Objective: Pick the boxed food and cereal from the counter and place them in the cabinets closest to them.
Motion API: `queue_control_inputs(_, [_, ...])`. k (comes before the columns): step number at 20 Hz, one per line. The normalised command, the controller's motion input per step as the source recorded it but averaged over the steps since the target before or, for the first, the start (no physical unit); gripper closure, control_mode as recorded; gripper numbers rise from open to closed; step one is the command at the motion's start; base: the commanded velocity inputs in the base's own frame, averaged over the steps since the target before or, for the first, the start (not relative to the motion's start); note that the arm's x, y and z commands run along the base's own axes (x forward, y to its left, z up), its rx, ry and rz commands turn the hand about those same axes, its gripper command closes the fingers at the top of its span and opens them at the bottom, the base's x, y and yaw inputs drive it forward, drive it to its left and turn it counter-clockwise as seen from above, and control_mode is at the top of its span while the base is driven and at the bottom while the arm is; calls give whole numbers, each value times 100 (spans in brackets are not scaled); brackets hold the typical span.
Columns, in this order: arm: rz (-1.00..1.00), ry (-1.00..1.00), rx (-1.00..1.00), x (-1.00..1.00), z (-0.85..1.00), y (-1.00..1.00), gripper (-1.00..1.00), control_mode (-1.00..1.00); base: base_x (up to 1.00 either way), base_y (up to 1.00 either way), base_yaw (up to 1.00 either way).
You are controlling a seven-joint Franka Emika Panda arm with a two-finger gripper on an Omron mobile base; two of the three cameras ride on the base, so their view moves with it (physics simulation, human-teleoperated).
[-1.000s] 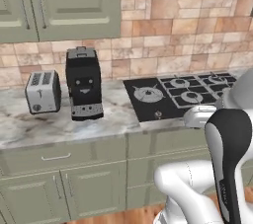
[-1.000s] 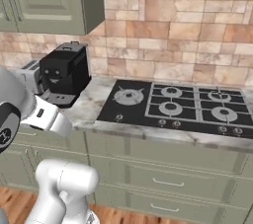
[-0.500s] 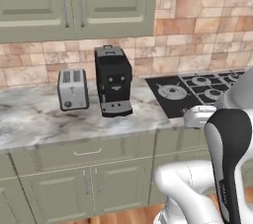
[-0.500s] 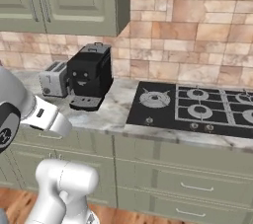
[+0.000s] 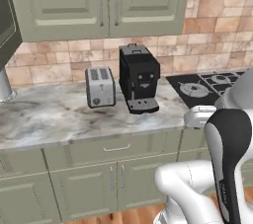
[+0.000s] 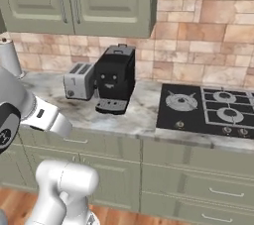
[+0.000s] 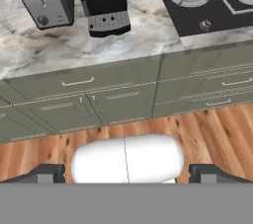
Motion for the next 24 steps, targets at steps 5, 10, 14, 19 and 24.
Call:
queue_control_inputs(5, [0,0,0,0,0,0,-100,100,-8,59,0])
queue_control_inputs(10, [0,0,0,0,0,0,-100,100,-8,59,0])
queue_control_inputs(14, [0,0,0,0,0,0,-100,100,-9,60,0])
queue_control_inputs(19, [0,0,0,0,0,0,-100,100,-8,61,0])
queue_control_inputs(24, [0,0,0,0,0,0,-100,100,-7,62,0])
